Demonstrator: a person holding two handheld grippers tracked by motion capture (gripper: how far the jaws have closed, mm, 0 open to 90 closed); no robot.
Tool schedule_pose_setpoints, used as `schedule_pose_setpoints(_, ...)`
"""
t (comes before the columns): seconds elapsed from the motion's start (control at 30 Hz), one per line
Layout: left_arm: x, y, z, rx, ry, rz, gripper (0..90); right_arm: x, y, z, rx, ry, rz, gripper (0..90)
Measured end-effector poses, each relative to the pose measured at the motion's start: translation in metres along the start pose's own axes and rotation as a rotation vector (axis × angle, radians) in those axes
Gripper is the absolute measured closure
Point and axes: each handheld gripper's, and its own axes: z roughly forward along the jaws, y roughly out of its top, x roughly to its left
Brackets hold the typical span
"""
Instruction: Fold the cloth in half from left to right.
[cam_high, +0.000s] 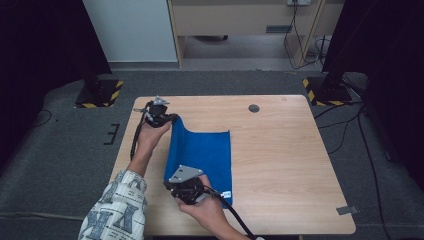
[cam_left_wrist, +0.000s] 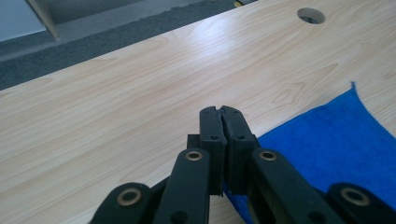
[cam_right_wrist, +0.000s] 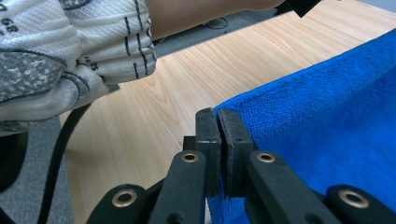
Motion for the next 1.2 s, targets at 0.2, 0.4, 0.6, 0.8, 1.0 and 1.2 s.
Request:
schedule_pose_setpoints(0.2,-0.022,0.001,0.022,0.018,-0.032,0.019,88.2,-0.010,-0.015,-0.014,0.014,-0.017,0.018,87.7)
schedule_pose_setpoints(0.4,-0.035,0.002,0.035,0.018,-0.062,0.022,88.1,-0.013,-0.025,-0.021,0.025,-0.036,0.020,87.7)
schedule_pose_setpoints(0.6,-0.046,0.003,0.043,0.025,-0.069,0.034,88.0,-0.016,-0.034,-0.026,0.034,-0.040,0.033,87.6)
schedule_pose_setpoints(0.8,-0.052,0.004,0.047,0.025,-0.076,0.035,87.9,-0.019,-0.038,-0.033,0.037,-0.048,0.039,87.6)
schedule_pose_setpoints(1.0,-0.056,0.006,0.048,0.008,-0.083,0.031,87.8,-0.024,-0.042,-0.041,0.042,-0.066,0.038,87.6)
schedule_pose_setpoints(1.2,-0.062,0.007,0.050,0.010,-0.089,0.035,87.8,-0.026,-0.045,-0.049,0.043,-0.080,0.035,87.6)
